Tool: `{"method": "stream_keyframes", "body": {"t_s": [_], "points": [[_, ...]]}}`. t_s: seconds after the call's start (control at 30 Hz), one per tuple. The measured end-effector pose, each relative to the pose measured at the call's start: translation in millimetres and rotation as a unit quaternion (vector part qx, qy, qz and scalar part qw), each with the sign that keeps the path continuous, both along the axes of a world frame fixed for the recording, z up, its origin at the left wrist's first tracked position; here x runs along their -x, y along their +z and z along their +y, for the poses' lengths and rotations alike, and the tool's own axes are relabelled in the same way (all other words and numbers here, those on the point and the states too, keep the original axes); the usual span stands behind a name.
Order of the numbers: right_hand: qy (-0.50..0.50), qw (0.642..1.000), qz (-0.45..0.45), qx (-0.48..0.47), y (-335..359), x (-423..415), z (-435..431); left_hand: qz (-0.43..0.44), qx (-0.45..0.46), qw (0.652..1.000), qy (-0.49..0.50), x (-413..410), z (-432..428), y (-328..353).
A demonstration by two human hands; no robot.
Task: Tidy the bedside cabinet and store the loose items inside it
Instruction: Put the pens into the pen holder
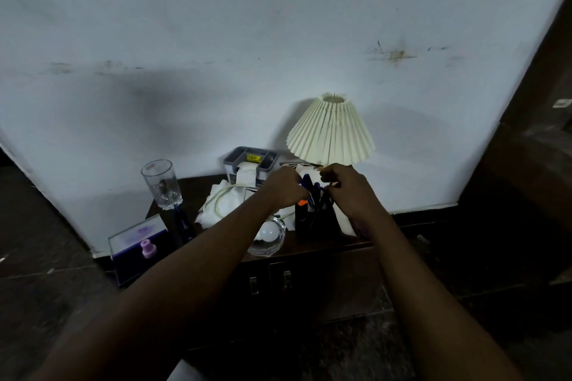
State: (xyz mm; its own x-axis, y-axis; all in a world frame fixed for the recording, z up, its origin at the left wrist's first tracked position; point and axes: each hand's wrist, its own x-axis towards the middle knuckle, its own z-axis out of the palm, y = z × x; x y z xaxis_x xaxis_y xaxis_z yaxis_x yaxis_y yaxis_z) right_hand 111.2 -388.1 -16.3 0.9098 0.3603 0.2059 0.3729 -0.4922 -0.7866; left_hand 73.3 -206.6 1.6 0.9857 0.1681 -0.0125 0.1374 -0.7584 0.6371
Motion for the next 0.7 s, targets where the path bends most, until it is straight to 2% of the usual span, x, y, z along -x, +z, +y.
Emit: {"method": "stream_keyframes", "body": {"t_s": [0.1, 0.2, 0.37, 0.47, 0.6, 0.7], "points": [[0.059, 0.996, 0.064, -0.026, 4.5, 1.3, -5.7, 0.014, 0.054, 0.998, 0.001, -1.8, 4.2, -0.5], [0.092, 0.991, 0.093, -0.007, 3.5, 1.6, -13.6, 0.027, 0.096, 0.995, 0.003, -0.7, 6.0, -0.9], [0.040, 0.994, 0.102, 0.009, 2.3, 8.4, -15.9, 0.000, 0.129, 0.991, 0.024, 3.5, 8.2, -8.1], [0.018, 0.989, 0.145, 0.026, 4.9, 9.6, -13.6, -0.014, 0.132, 0.991, 0.025, 5.2, 10.5, -10.3], [-0.006, 0.979, 0.202, 0.001, 3.6, 12.3, -4.4, -0.022, 0.162, 0.986, 0.040, 11.8, 9.1, -11.1], [-0.031, 0.979, 0.195, -0.045, 1.3, 16.3, 2.9, 0.001, 0.220, 0.974, 0.056, 20.7, 10.9, -12.4]]}}
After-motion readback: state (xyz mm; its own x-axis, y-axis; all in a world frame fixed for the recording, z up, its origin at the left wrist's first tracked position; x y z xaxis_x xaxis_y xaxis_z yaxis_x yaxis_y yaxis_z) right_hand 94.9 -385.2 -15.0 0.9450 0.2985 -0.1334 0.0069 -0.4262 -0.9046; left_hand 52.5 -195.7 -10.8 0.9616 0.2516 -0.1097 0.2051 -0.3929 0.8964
